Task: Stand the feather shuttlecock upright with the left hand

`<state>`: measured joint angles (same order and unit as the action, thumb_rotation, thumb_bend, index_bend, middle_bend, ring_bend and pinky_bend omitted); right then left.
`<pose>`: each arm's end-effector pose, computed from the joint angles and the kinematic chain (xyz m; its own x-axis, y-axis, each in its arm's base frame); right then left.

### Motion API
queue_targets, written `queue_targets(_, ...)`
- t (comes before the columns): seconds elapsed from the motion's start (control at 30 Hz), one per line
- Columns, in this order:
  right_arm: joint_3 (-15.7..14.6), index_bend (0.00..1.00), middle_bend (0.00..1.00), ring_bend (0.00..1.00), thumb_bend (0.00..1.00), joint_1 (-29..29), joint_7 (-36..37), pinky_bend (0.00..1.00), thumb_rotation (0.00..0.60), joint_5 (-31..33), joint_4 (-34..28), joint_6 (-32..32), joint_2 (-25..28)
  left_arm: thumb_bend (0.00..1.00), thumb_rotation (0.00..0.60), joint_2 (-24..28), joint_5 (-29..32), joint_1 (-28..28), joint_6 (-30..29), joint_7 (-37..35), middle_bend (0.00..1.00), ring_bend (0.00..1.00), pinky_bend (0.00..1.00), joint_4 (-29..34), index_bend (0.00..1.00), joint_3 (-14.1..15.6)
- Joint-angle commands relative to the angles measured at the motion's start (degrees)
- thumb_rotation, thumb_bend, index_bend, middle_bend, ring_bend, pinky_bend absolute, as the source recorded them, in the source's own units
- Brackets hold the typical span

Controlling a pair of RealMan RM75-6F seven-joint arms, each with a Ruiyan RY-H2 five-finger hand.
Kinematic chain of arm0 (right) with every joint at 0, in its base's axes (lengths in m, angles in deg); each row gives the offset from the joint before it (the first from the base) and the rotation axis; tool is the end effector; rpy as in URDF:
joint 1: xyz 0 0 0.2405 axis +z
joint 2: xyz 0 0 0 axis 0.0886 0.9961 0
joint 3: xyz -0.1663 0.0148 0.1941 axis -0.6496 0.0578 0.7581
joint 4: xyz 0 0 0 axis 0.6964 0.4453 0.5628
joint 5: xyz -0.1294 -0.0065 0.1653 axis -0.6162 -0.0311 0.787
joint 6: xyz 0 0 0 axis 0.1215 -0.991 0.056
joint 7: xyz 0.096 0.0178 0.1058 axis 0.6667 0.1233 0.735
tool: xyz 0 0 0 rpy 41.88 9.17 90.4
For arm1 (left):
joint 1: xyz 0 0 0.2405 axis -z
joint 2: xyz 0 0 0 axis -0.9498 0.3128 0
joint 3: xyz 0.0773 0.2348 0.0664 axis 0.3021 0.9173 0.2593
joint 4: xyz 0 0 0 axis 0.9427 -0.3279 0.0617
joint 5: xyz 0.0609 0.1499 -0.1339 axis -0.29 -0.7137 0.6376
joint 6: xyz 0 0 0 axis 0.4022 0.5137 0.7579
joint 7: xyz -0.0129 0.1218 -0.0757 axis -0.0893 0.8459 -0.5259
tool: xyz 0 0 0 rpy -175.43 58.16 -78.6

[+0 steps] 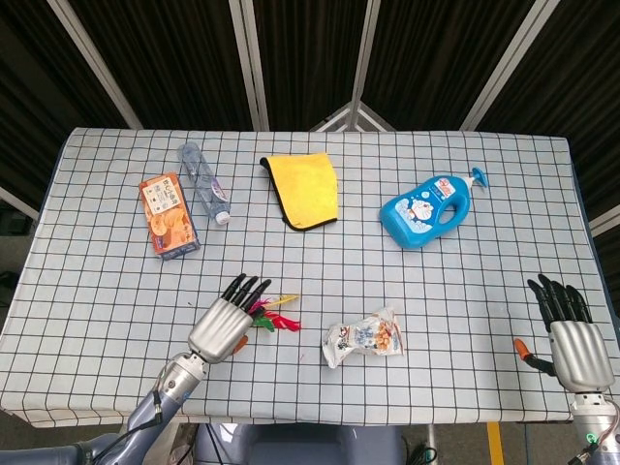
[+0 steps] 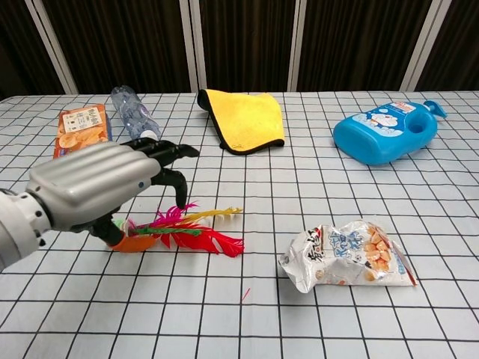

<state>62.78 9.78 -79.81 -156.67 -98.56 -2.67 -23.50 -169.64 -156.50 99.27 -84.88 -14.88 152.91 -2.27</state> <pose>-0.3116 -0.1808 0.1545 0.3630 -0.0317 0.9312 -0.9317 -0.0017 0.3632 -0.1179 0.2334 -0.0435 0.6107 0.0998 0.7855 0.6851 -0.5639 -0.4610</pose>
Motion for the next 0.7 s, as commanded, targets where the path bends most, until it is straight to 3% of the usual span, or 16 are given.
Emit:
queue_targets(0.03,0.0,0.00,0.00,0.00,0.33,0.0,0.1,0.00,0.600,0.0,0.0,0.0,0.0,0.42,0.600,-2.1,1.3,0.8,-0.3,1.6,0.01,0.00,0.00,-1.3,0.42,-0.3)
queue_targets(0.7,0.0,0.00,0.00,0.00,0.33,0.0,0.5,0.00,0.600,0.2,-0.3,0.3,0.2,0.46,0.600,-9.0,4.9,2.9,-3.0,2.0,0.02,0.00,0.00,-6.8,0.48,0.1)
